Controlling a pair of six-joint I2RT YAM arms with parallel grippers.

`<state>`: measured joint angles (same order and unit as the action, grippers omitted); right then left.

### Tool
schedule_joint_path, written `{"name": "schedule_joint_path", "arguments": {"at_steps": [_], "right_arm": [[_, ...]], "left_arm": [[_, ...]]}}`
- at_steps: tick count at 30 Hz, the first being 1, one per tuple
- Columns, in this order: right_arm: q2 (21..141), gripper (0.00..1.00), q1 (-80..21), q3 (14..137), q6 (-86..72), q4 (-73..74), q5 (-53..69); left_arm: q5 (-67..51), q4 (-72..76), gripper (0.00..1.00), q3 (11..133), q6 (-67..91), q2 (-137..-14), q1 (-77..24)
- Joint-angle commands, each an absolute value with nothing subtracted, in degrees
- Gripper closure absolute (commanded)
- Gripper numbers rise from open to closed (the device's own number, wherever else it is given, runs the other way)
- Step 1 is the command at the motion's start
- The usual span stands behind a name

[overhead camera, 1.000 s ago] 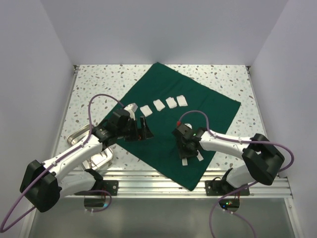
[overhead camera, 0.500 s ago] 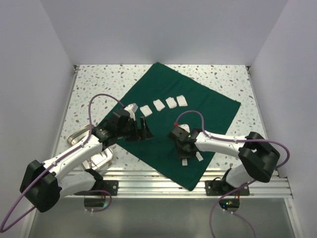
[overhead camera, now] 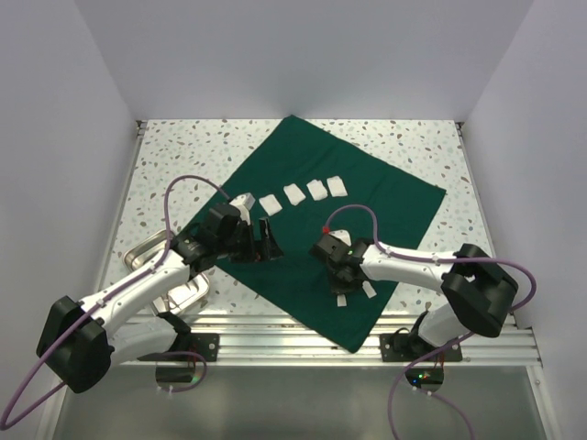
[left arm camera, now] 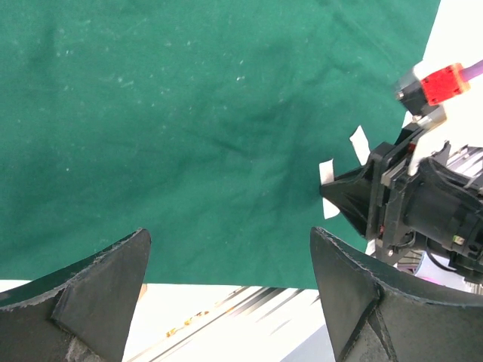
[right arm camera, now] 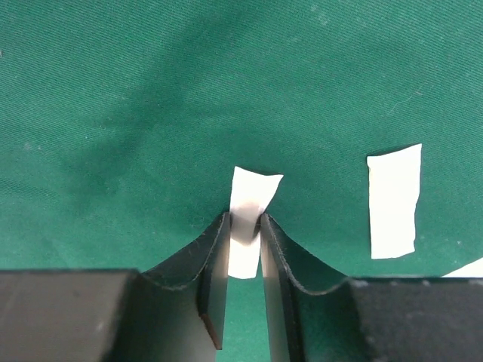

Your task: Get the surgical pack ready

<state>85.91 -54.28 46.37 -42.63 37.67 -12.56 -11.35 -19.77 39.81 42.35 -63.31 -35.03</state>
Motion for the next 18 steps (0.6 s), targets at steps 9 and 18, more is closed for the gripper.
{"name": "schedule_joint_path", "arguments": {"at_steps": [9, 18], "right_arm": [[78.1, 0.76, -54.6, 47.1, -39.4, 35.9, -13.6], [72.5, 0.76, -54.5, 46.8, -31.1, 26.9, -1.5]], "left_arm": [[-15.9, -13.7, 0.11, 36.7, 43.5, -63.6, -35.4], [-27.5, 4.3, 0.16, 31.7, 51.5, -68.5, -35.9]]}}
